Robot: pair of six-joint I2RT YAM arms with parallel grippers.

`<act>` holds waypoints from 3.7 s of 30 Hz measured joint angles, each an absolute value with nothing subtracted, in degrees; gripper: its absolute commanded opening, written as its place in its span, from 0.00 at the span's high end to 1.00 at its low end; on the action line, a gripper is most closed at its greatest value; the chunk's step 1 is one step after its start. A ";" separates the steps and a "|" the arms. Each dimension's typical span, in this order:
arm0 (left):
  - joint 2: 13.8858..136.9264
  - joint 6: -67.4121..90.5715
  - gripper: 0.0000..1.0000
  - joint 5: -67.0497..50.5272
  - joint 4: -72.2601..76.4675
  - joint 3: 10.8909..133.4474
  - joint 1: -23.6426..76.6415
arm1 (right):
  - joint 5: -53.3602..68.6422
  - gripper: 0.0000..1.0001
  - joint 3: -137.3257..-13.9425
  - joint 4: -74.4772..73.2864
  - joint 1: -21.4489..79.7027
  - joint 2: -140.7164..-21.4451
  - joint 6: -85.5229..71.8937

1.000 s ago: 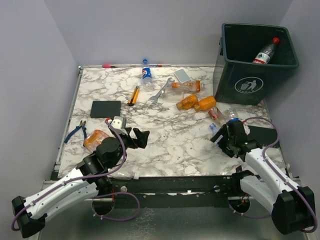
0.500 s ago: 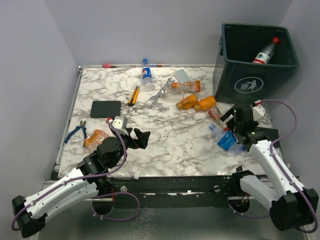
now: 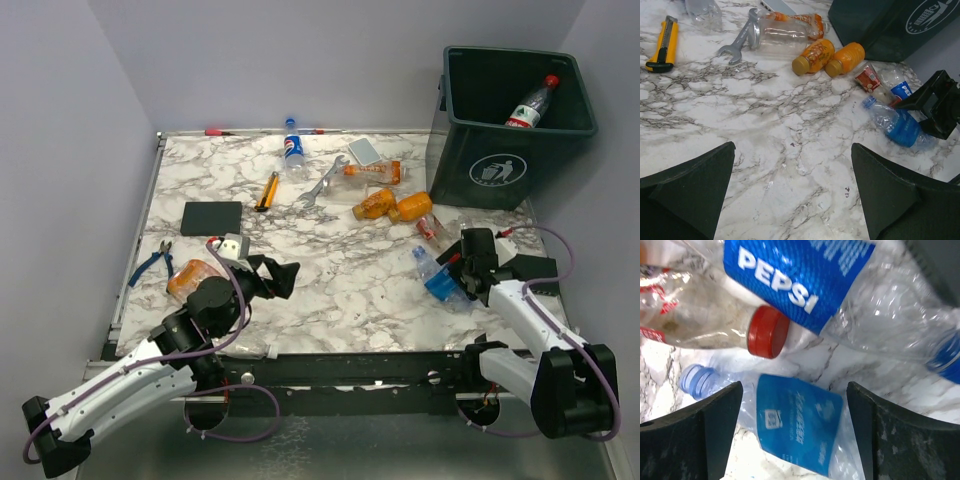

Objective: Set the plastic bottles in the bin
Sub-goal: Move the plastic bottle to the corner of the board, then pick up the plastic bottle from the corner of the board.

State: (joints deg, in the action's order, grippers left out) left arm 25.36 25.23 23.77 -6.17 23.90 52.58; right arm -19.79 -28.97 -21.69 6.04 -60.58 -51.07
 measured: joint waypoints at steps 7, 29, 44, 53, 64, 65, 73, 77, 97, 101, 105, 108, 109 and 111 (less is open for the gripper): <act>27.55 25.21 0.01 23.35 -6.15 23.90 52.58 | -15.07 0.13 -24.91 -20.16 13.65 -59.48 -58.24; 31.05 24.64 0.01 21.78 -6.15 24.12 52.58 | -9.78 0.02 -32.23 -25.58 39.22 -64.05 -47.88; 37.10 28.99 0.15 13.19 -4.62 24.64 52.58 | -5.23 0.01 -34.02 -27.49 40.18 -59.86 -41.06; 59.48 45.08 0.30 5.61 14.96 18.68 59.57 | -5.91 0.01 -29.32 -22.44 40.18 -53.84 -44.97; 85.23 49.98 0.46 4.38 25.28 29.89 60.99 | 0.36 0.02 -17.06 -14.28 40.18 -46.37 -50.24; 86.87 50.17 0.48 4.34 25.43 30.39 60.99 | 0.93 0.02 -16.27 -13.69 40.18 -45.56 -51.18; 95.66 51.86 0.56 4.56 26.87 35.83 60.99 | 3.29 0.03 -13.43 -11.51 40.18 -41.32 -55.59; 98.72 51.46 0.57 4.58 27.18 39.03 60.99 | 3.29 0.04 -13.67 -12.69 40.18 -41.65 -55.48; 62.30 45.56 0.01 23.07 15.81 31.14 59.79 | -2.35 0.04 -28.77 -23.77 40.18 -57.67 -46.94; 47.31 46.78 0.01 27.53 9.13 25.30 59.75 | -2.70 0.07 -31.64 -24.58 40.18 -64.51 -43.90; 31.86 49.08 0.01 30.46 0.60 19.25 59.75 | -2.70 0.16 -33.32 -25.02 40.18 -70.35 -41.82; 22.15 50.24 0.01 32.08 -4.64 16.97 59.75 | -2.63 0.27 -34.87 -24.82 40.21 -72.71 -40.88; 19.64 50.46 0.01 32.56 -6.15 16.73 59.75 | -2.63 0.32 -35.18 -24.64 40.23 -73.25 -40.60; 16.10 50.61 0.01 33.12 -8.40 16.56 59.75 | -2.52 0.43 -35.55 -24.29 40.32 -74.08 -40.38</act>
State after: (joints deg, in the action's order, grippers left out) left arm 16.10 50.61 33.12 -8.40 16.56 59.75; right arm -2.52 -35.55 -24.29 40.32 -74.08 -40.38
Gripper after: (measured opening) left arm 0.990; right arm 0.700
